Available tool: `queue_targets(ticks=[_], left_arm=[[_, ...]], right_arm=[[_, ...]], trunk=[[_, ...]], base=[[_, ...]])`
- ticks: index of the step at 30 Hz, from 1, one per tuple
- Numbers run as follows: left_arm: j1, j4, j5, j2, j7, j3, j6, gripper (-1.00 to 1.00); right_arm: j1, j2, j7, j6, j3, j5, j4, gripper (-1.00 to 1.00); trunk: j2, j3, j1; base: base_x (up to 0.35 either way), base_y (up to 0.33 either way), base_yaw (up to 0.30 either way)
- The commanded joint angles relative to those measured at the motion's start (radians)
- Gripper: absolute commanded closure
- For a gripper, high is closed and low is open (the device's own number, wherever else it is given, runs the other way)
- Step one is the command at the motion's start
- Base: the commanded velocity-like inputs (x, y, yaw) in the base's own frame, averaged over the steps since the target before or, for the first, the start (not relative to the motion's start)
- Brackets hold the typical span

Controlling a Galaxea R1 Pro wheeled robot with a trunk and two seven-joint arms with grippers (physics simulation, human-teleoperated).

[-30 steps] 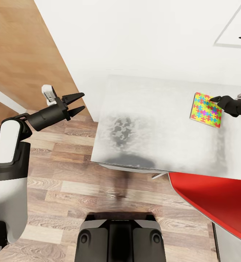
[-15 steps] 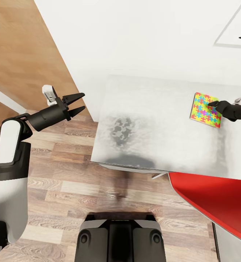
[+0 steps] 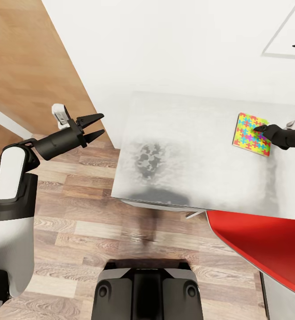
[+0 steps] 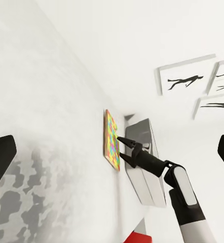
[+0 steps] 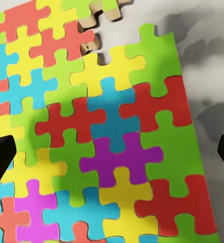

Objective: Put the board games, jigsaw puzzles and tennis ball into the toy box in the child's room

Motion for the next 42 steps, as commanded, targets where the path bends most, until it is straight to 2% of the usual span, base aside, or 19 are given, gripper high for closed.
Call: queue_targets(ticks=[1,19,32,42], left_arm=[[0.0,0.0,-0.01,0.0,-0.01,0.001,0.004,-1.0],[0.001,0.0,-0.01,0.0,-0.011,0.001,0.004,-1.0],[0.001,0.0,-0.01,0.0,-0.012,0.001,0.004,-1.0],[0.001,0.0,-0.01,0.0,-0.012,0.001,0.004,-1.0]], right_arm=[[0.0,0.0,-0.009,0.002,0.001,-0.011,0.0,-1.0],[0.001,0.001,-0.007,-0.016,0.001,-0.011,0.022,-1.0],[0.0,0.002,-0.006,-0.017,0.001,-0.011,0.017,-1.0],[0.001,0.004,-0.005,-0.017,0.001,-0.012,0.015,-1.0]], trunk=[[-0.002,-0.001,0.001],[-0.002,-0.001,0.001],[-0.002,-0.001,0.001],[-0.002,-0.001,0.001]], base=[[0.0,0.0,0.0],[0.0,0.005,0.0],[0.0,0.153,0.0],[0.0,0.047,0.0]])
